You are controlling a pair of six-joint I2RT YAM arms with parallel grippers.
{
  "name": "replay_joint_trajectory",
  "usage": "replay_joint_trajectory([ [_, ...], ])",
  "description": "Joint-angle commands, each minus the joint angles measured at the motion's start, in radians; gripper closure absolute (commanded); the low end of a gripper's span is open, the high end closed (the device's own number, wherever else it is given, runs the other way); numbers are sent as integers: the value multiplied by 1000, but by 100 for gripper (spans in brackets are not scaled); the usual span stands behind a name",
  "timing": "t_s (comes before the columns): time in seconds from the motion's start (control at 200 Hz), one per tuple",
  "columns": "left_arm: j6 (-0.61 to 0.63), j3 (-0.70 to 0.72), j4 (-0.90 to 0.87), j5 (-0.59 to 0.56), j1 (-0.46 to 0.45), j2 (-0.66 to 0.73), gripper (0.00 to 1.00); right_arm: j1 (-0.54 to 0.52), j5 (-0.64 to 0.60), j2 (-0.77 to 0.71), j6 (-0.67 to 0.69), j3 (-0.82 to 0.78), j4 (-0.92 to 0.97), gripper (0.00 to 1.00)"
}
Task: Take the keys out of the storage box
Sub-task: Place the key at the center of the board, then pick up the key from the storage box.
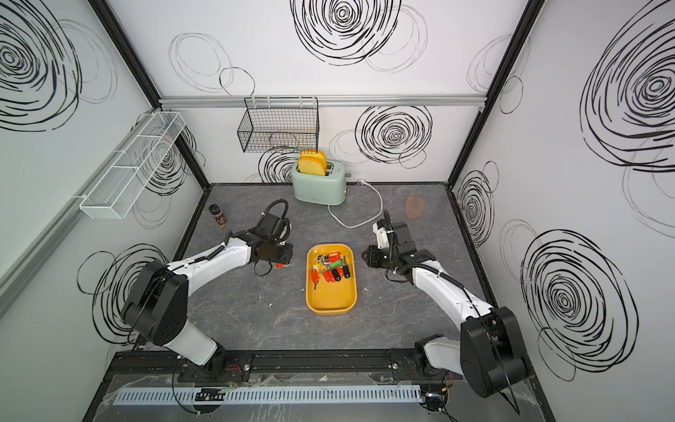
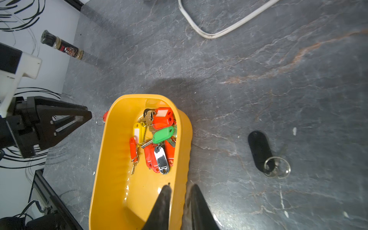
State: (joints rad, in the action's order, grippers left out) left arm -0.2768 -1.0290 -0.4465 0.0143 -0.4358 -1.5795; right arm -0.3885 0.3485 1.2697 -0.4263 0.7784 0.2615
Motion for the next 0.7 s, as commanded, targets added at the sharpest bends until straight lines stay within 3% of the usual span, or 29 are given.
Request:
replay_joint_trajectory([
  [0.0, -18, 36, 24, 45, -2, 90, 60, -55, -30, 28, 19, 57, 19, 77],
  [0.395, -57, 223, 110, 158, 5, 362, 51, -190, -84, 194, 14, 179, 44, 77],
  [0.695, -66, 288, 147, 173, 9, 421, 48, -234, -124, 371, -7, 277, 79, 77],
])
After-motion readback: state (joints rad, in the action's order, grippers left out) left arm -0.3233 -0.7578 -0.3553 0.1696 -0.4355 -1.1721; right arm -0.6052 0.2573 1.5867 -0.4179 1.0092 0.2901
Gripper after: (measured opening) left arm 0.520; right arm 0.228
